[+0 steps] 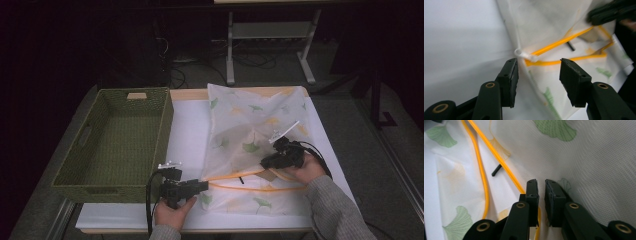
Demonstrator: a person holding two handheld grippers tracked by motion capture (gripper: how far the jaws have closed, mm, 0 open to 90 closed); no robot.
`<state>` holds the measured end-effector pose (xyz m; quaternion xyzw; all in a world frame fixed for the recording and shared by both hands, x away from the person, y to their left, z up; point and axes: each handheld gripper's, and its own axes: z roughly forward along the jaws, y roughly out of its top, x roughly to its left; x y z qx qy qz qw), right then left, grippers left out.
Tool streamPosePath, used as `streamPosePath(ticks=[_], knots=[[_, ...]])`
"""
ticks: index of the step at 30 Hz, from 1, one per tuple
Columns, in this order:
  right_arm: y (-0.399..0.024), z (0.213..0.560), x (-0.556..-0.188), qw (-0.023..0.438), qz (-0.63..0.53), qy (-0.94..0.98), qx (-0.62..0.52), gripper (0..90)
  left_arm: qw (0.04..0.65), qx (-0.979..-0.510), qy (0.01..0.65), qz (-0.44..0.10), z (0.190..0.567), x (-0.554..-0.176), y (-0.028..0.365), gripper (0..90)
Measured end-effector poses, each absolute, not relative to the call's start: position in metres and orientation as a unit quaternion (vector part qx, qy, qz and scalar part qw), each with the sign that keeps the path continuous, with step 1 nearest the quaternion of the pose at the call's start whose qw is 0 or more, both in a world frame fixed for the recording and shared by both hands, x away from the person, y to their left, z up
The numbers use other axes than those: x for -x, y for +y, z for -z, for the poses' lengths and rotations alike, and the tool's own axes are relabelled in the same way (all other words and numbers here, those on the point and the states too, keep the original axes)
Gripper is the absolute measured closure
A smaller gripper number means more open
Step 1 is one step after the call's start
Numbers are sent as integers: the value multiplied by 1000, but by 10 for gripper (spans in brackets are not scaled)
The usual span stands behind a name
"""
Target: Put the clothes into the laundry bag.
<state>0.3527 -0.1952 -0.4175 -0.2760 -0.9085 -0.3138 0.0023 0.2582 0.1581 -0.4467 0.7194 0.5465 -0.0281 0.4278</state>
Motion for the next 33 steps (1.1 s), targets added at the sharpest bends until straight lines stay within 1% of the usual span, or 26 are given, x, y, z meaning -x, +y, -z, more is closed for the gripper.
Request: streamPosePath(ticks=[3,7,8,9,11,16,20,27,33], knots=[[-195,415,-351,2,318,-909,269,797,417,-721,552,36,452,-259,157,507],[-193,411,-346,0,324,-909,261,781,413,-723,552,43,454,-259,154,511],[-193,410,-345,-1,326,-910,258,769,414,-724,549,48,453,-258,153,502],[-191,409,-344,-3,326,-911,253,769,413,-730,542,51,453,-257,150,515],[-190,406,-342,-4,329,-911,249,769,406,-737,538,42,452,-256,147,530],[-183,398,-338,-5,331,-914,234,750,406,-729,548,53,456,-261,150,665],[-177,390,-335,-7,338,-913,226,739,415,-719,555,53,457,-263,154,711],[-168,384,-336,-10,339,-917,211,728,427,-719,546,58,456,-262,155,816],[-158,380,-336,-3,344,-917,202,722,435,-722,536,55,453,-260,155,853]])
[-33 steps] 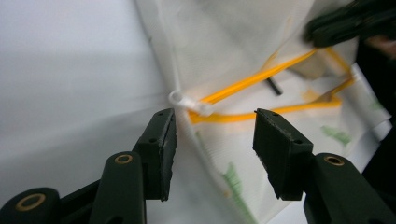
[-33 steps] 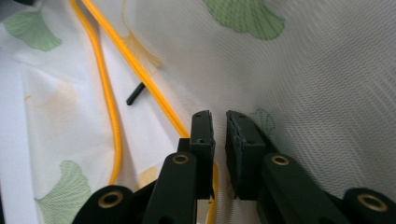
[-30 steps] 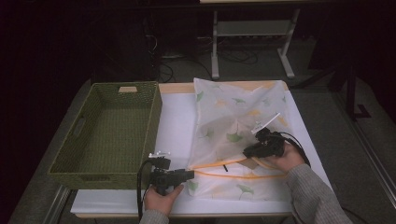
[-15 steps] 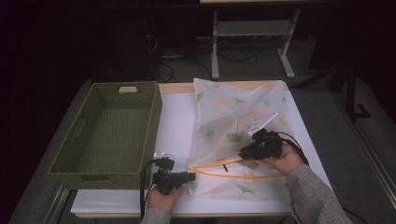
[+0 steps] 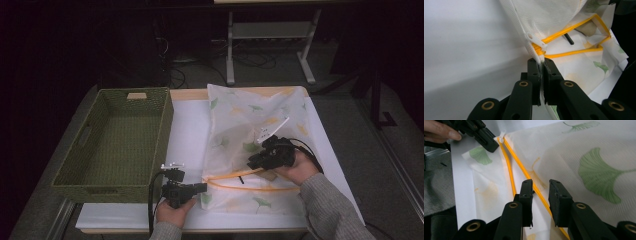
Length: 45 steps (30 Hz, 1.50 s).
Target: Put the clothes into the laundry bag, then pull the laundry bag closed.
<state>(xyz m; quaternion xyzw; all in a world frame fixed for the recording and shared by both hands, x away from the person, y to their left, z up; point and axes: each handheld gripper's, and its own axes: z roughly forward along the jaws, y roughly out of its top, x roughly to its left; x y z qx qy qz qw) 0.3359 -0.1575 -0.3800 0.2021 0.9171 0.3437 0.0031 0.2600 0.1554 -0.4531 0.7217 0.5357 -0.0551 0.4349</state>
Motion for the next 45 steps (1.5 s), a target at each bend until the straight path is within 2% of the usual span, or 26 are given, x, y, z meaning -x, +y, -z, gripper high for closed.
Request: streamPosePath(ticks=[11,20,34,45], knots=[[-141,372,-337,5,-340,921,-189,713,444,-722,528,54,448,-258,155,858],[-133,369,-336,-13,-349,919,-185,695,448,-725,520,54,446,-257,156,862],[-78,359,-337,-27,-332,931,-150,664,454,-727,511,60,446,-255,155,862],[-53,361,-341,-46,-315,937,-146,659,460,-729,504,59,446,-254,154,862]])
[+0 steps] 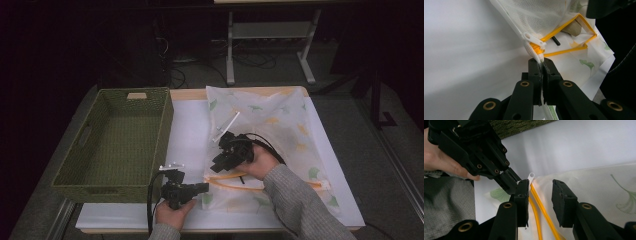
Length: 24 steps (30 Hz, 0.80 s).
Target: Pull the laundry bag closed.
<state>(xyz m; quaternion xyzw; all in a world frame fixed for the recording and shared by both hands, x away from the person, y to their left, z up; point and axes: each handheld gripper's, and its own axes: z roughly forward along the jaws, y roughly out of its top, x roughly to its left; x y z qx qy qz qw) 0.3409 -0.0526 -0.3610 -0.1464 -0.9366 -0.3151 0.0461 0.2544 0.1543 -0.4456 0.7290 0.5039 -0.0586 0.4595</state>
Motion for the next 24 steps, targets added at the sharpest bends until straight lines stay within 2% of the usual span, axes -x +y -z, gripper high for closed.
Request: streamPosePath(ticks=[24], knots=[[-17,381,-348,83,278,-946,144,664,460,-739,489,54,443,-253,151,863]])
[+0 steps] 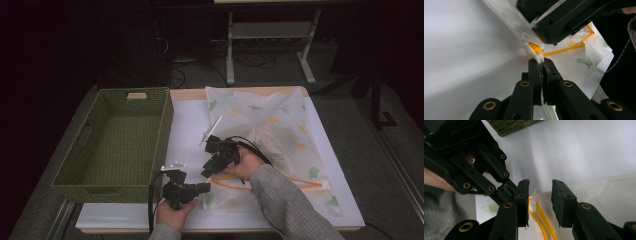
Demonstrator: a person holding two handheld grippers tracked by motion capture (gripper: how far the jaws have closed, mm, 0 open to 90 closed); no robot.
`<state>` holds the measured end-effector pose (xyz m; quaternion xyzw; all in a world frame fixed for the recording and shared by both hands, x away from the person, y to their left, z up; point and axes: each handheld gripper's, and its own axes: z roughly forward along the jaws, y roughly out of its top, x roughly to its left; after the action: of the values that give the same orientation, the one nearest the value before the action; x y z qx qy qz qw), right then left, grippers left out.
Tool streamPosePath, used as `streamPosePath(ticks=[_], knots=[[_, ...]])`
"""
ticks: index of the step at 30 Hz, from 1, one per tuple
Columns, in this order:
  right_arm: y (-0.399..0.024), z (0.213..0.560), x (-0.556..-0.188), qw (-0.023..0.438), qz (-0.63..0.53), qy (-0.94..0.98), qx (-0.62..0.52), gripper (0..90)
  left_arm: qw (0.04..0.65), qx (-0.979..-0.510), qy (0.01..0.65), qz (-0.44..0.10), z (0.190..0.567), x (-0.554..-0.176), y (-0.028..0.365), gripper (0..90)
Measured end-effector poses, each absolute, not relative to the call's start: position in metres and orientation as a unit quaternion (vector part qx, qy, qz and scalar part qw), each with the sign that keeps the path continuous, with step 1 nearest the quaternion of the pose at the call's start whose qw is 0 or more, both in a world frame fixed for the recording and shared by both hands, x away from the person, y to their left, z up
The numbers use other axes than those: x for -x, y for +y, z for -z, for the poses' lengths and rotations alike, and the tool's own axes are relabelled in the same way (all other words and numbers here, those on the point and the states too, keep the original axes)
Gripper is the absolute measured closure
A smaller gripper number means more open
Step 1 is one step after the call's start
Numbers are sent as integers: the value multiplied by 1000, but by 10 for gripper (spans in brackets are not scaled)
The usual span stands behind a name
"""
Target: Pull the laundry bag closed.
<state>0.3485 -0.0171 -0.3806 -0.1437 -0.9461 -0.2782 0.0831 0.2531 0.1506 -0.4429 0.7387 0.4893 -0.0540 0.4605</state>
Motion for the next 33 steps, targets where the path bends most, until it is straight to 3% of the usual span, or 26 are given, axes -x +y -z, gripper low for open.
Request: streamPosePath(ticks=[10,20,33], knots=[[-1,385,-349,98,259,-951,139,689,458,-743,485,52,441,-252,151,864],[2,388,-348,104,247,-954,133,817,460,-740,487,50,441,-253,151,864],[-5,378,-343,93,259,-953,129,824,459,-737,495,47,442,-253,155,864]])
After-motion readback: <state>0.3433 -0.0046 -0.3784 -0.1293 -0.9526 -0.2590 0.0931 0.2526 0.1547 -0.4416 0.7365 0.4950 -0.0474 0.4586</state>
